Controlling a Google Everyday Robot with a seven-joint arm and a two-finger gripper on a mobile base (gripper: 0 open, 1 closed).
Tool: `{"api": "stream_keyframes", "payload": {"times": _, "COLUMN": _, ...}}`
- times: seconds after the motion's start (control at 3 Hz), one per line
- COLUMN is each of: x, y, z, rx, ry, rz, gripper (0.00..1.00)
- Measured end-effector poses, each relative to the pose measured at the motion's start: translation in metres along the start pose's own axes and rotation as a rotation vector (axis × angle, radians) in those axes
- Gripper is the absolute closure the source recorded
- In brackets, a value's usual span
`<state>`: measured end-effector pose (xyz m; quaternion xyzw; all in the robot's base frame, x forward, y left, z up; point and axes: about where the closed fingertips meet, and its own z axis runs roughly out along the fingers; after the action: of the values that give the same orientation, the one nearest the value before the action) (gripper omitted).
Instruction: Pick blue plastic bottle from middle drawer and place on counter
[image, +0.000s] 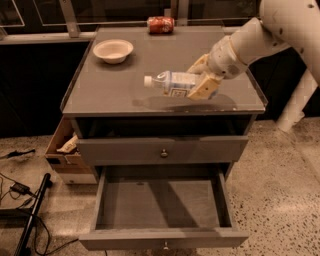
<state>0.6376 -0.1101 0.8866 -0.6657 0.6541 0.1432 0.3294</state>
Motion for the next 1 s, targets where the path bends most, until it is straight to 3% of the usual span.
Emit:
{"api": "stream_keyframes", "payload": {"times": 0.67, "x": 0.01, "y": -0.047, "z": 0.039, "rx": 0.071, "ry": 0.041, "rz": -0.028, "gripper": 1.0}}
{"api": "stream_keyframes", "payload": {"times": 1.0, "x": 0.016, "y": -0.054, "z": 0.046, "rx": 0.081, "ry": 0.059, "rz": -0.028, "gripper": 1.0}}
